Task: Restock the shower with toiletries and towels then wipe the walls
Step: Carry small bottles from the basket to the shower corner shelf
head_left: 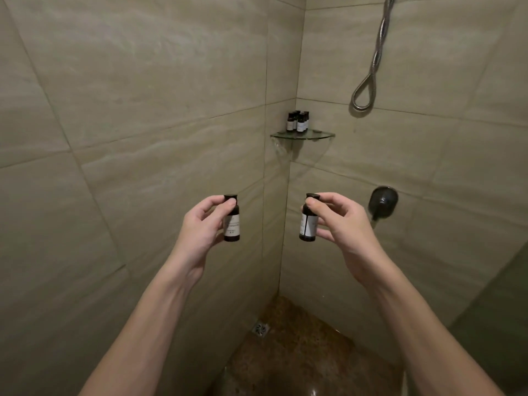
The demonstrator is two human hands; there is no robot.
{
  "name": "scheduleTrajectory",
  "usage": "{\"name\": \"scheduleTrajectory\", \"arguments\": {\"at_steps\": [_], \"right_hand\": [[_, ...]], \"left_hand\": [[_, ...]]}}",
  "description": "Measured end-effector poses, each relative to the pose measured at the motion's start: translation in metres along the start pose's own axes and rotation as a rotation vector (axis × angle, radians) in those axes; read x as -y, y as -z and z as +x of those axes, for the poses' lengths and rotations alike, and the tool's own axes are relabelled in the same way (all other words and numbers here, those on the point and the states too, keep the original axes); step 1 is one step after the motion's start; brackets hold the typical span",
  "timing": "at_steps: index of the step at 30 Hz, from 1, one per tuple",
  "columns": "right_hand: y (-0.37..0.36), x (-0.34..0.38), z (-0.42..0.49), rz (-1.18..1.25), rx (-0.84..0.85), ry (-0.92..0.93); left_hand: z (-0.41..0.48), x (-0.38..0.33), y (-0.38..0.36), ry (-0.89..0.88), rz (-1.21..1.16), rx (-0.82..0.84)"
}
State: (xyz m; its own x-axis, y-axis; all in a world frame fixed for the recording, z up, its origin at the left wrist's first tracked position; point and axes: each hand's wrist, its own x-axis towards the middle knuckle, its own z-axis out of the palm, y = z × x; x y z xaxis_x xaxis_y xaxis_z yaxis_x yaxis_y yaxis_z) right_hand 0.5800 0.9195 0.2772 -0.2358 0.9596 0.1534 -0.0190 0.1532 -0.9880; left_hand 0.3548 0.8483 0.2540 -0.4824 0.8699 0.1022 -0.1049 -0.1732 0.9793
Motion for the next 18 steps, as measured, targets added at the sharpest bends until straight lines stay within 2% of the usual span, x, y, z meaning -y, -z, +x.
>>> {"name": "scheduleTrajectory", "arguments": {"at_steps": [3,5,9,18], "right_hand": [[-0.011,-0.008,0.047,-0.020,-0.009,0.040],[-0.031,-0.038,0.126,-0.045,-0.041,0.075],[-0.036,-0.047,0.170,-0.032,-0.060,0.086],[-0.017,-0.080,0.333,-0.020,-0.151,0.096]], "left_hand": [[0.051,0.007,-0.002,-0.035,0.009,0.025],[0.137,0.036,0.000,-0.051,0.026,0.062],[0.188,0.045,-0.009,-0.065,0.040,0.125],[0.354,0.068,-0.091,-0.049,0.065,0.273]]}}
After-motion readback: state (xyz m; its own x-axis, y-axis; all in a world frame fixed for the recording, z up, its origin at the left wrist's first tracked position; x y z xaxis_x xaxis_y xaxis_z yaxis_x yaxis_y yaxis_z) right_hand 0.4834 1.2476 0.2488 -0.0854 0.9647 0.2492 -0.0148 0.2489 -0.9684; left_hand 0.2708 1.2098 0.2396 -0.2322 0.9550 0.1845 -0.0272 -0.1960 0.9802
